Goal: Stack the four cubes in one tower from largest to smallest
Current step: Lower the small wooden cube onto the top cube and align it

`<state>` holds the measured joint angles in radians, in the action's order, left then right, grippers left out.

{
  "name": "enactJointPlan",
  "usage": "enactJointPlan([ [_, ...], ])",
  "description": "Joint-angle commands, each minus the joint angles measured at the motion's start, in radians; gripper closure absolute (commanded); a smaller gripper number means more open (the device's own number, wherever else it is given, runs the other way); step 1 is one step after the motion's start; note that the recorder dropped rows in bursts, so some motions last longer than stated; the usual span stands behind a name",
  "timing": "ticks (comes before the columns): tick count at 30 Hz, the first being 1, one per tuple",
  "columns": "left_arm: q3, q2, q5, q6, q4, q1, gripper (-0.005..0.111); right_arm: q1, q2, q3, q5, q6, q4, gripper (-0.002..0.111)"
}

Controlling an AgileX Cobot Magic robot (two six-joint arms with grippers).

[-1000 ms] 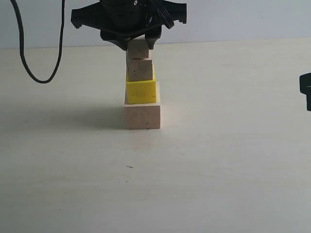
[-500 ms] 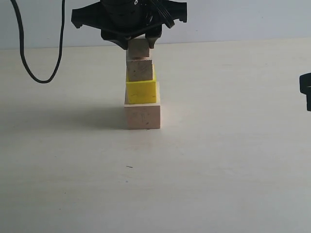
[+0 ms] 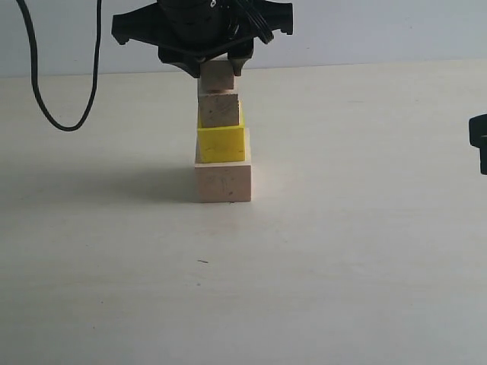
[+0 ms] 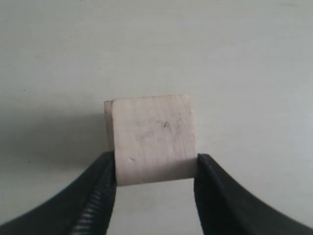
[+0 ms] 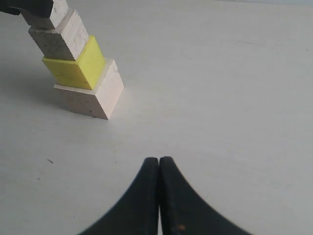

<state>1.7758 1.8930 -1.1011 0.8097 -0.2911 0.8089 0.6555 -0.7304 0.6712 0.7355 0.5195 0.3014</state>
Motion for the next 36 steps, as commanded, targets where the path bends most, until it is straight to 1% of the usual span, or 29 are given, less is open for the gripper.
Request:
enactJointPlan([
  [1,0.008,0.002,0.005,0.002,-0.012,-0.002,0.107,-0.004,0.007,-0.007,-0.017,-0.005,-0.003,0.108],
  [8,0.008,0.002,0.0,0.0,-0.012,-0.002,0.107,-0.004,0.007,-0.007,-0.017,-0.005,-0.003,0.108],
  [10,0.008,0.002,-0.008,-0.002,-0.012,-0.002,0.103,-0.004,0.007,-0.007,-0.017,-0.005,-0.003,0.108],
  [11,0.008,0.002,-0.01,-0.002,-0.012,-0.002,0.094,-0.004,0.007,-0.007,-0.017,-0.005,-0.003,0.108],
  [12,0.008,0.002,-0.012,-0.002,-0.012,-0.002,0.088,-0.004,0.007,-0.007,-0.017,-0.005,-0.003,0.108],
  [13,0.008,0.002,-0.012,-0.002,-0.012,-0.002,0.079,-0.004,0.007,-0.007,-0.017,-0.005,-0.003,0.108],
  [17,0.008,0.002,-0.011,-0.018,-0.002,-0.002,0.06,-0.004,0.007,-0.007,-0.017,-0.004,-0.005,0.108],
  [20,0.008,0.002,-0.009,-0.02,0.007,-0.002,0.051,-0.004,0.007,-0.007,-0.017,-0.004,-0.005,0.108],
  [22,0.008,0.002,-0.004,-0.02,0.011,-0.002,0.049,-0.004,0.007,-0.007,-0.017,-0.004,-0.005,0.108],
  [36,0.008,0.002,0.001,-0.02,0.006,-0.002,0.051,-0.004,0.007,-0.007,-0.013,-0.023,-0.014,0.108],
])
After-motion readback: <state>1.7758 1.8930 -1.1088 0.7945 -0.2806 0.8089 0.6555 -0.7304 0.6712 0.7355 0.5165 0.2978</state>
